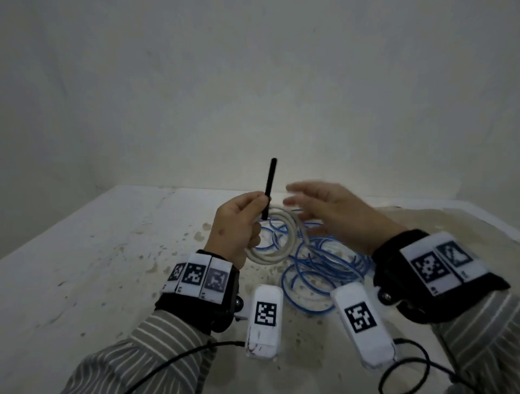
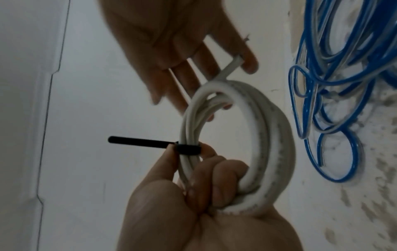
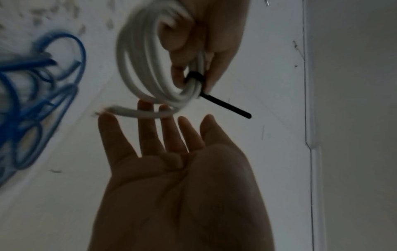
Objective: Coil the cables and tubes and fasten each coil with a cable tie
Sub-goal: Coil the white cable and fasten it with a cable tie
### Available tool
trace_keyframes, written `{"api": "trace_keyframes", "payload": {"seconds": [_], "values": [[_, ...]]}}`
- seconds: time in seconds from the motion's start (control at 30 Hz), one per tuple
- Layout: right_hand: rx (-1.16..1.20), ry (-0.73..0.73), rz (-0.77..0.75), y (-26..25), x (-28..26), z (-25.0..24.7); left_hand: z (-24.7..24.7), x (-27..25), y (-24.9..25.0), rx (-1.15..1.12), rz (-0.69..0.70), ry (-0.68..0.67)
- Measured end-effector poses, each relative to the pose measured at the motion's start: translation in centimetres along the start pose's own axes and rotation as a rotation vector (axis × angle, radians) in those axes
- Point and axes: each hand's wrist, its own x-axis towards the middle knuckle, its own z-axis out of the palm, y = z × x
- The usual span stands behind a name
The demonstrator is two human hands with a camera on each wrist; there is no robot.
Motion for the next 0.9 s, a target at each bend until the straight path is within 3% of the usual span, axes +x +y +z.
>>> {"api": "trace_keyframes", "payload": {"seconds": [0.1, 0.2, 0.37, 0.7, 0.9], "values": [[-0.276, -0.098, -0.108, 1.6, -0.3, 0.7, 0.1, 0.1, 0.1, -0.021, 0.005, 0.025], [-0.447, 0.045, -0.236, 2.2, 0.1, 0.9, 0.7, -0.1, -0.1, -0.013, 0.013, -0.017], [-0.473, 0.159, -0.323, 2.7, 0.1, 0.6, 0.4, 0.1, 0.6, 0.245, 0.110, -0.120], [-0.432, 0.164, -0.331, 2.4, -0.3, 0.0, 0.2, 0.1, 1.3, 0.335, 0.145, -0.220], [-0.578, 0.121, -0.402, 2.3, -0.6, -0.2, 0.7, 0.1, 1.0, 0.400, 0.166, -0.291]]}}
